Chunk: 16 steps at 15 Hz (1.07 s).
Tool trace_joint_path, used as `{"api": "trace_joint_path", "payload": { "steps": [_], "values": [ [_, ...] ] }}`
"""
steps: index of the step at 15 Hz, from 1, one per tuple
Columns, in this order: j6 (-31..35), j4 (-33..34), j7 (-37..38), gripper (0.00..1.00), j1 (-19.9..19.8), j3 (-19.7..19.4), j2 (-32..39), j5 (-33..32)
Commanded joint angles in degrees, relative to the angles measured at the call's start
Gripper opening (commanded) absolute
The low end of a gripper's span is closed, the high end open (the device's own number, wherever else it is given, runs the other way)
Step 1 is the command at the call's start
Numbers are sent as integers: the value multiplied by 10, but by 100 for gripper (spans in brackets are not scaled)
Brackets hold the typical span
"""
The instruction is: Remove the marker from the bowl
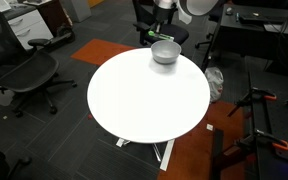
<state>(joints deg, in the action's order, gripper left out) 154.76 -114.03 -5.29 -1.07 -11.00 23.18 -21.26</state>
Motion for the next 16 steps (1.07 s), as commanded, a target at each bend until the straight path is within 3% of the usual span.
{"api": "trace_joint_path", "payload": {
  "steps": [1,5,11,16],
  "values": [
    [0,-67,-54,5,-2,44,-48,5],
    [23,-99,-128,5,-4,87,-51,1],
    [-37,-104,-366,5,-76,215,-27,152],
    [-99,-67,-460,5,-84,204,7,186]
  ]
}}
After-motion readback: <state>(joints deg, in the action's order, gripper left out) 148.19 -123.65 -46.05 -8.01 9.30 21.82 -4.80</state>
